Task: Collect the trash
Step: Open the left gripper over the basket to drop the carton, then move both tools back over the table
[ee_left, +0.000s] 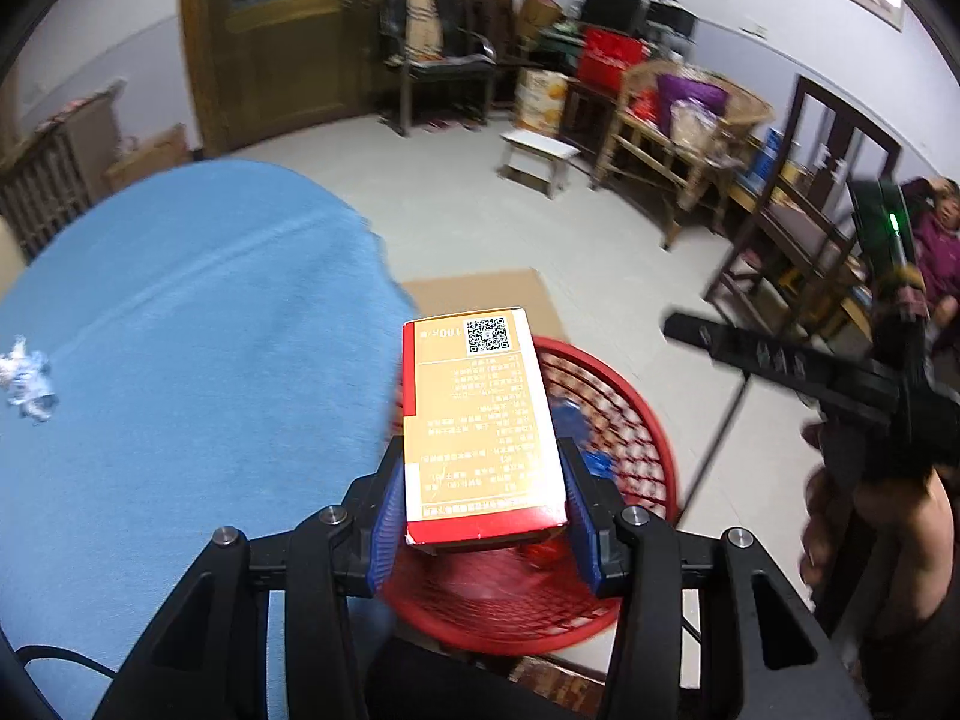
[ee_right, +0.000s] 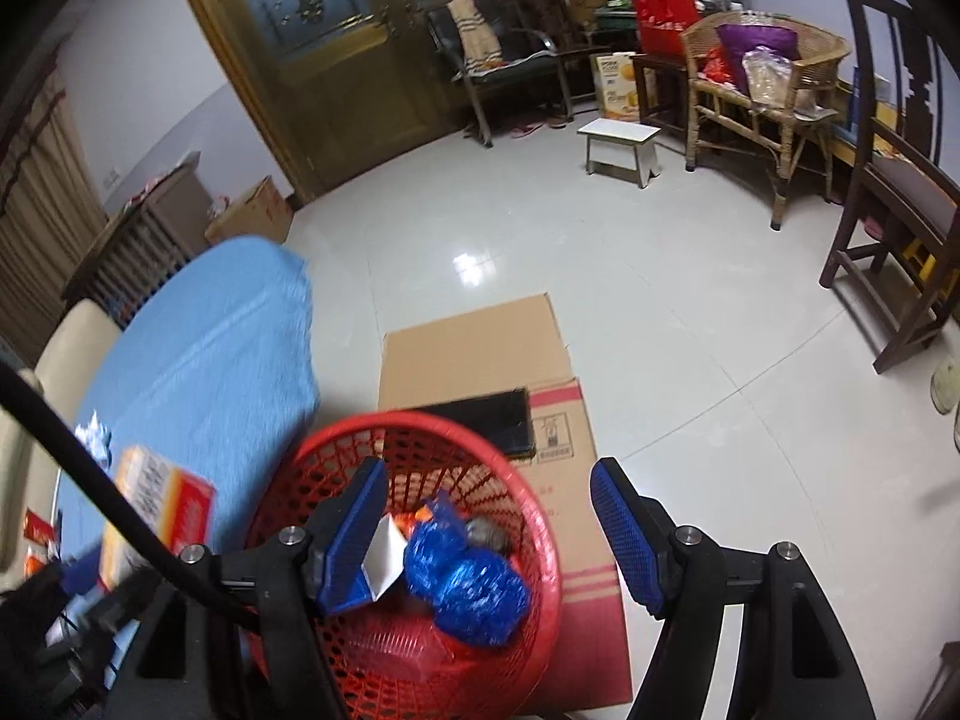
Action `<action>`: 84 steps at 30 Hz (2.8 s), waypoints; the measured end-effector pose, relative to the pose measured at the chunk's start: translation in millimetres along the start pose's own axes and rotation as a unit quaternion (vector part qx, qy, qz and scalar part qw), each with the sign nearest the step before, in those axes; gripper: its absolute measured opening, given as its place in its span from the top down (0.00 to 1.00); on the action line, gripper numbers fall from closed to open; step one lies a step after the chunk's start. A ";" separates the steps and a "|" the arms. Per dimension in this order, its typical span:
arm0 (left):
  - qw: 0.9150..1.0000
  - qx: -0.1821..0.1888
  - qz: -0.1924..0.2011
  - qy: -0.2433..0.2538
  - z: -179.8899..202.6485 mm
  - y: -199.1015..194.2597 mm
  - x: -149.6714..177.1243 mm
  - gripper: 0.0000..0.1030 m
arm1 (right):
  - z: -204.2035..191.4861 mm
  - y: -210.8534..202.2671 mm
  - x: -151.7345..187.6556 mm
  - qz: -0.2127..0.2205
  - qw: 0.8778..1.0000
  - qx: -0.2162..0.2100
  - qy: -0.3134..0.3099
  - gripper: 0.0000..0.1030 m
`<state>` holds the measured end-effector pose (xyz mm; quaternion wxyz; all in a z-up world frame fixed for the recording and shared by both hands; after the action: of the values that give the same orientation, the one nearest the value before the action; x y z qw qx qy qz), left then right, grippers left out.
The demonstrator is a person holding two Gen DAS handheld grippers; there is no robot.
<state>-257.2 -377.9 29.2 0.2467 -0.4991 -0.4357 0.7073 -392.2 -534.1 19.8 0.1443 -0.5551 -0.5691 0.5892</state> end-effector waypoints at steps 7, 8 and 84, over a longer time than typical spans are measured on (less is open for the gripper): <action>0.998 0.029 -0.039 0.026 25.5 23.5 10.6 0.52 | 21.6 -1.9 -10.4 0.010 0.999 -0.007 0.034 0.29; 0.998 0.031 -0.042 0.024 25.8 25.1 10.7 0.51 | 22.6 -2.1 -11.2 0.012 0.999 -0.007 0.036 0.29; 0.865 -0.203 0.081 -0.453 -403.4 -114.9 155.5 0.25 | -535.9 174.0 72.8 -0.106 0.890 -0.173 -0.408 0.34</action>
<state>45.4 -49.4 2.7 -0.1423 -0.1966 -0.5918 0.7687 101.8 -256.2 -18.9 -0.1376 -0.2184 -0.7263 0.6370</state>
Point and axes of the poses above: each gripper's, at about its wrist camera, not at the fingertips, and y roughly the way its jaws point, z to its right, x to its underside, the point moved 7 cm from there along y, roughly the way its jaws point, and after that the axes turned 6 degrees about -z, right-handed, at the moved point
